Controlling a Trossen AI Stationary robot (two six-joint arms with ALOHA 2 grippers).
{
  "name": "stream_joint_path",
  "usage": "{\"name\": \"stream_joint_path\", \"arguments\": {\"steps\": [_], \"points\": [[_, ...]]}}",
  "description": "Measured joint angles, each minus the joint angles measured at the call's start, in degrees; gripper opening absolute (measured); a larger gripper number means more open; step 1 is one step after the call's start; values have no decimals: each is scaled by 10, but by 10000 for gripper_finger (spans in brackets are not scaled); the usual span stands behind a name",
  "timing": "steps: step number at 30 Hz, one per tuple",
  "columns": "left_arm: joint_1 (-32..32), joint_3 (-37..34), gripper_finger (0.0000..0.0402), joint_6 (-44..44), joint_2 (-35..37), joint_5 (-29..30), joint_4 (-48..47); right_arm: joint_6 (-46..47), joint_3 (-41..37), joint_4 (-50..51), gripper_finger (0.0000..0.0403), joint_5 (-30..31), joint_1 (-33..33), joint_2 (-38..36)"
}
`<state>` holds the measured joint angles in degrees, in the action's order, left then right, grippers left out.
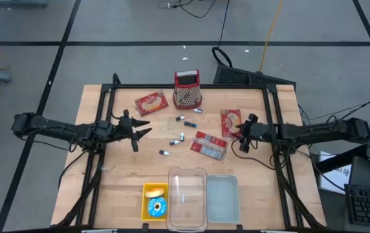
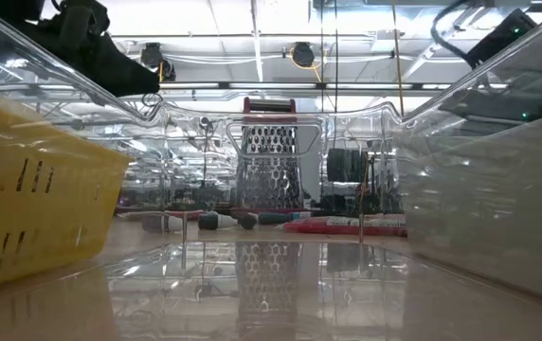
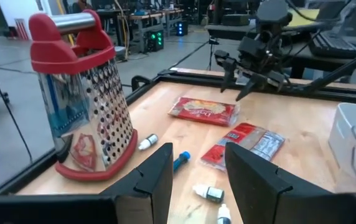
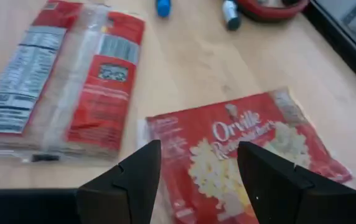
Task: Pick & Place Food Item
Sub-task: Put the middle popcorn bag into the transparent bin
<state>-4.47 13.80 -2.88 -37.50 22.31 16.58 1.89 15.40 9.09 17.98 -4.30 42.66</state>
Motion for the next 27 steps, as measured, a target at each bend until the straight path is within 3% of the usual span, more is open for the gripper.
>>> {"name": "stream_joint_path", "arguments": {"steps": [12, 20, 27], "points": [[0, 0, 145, -2, 0, 1, 0, -7, 0, 52, 201, 2, 38, 60], [0, 0, 145, -4, 0, 1, 0, -11, 0, 14, 200, 75, 38, 141], [0, 0, 145, -4, 0, 1, 0, -10, 2, -14, 161, 80, 38, 180]]}}
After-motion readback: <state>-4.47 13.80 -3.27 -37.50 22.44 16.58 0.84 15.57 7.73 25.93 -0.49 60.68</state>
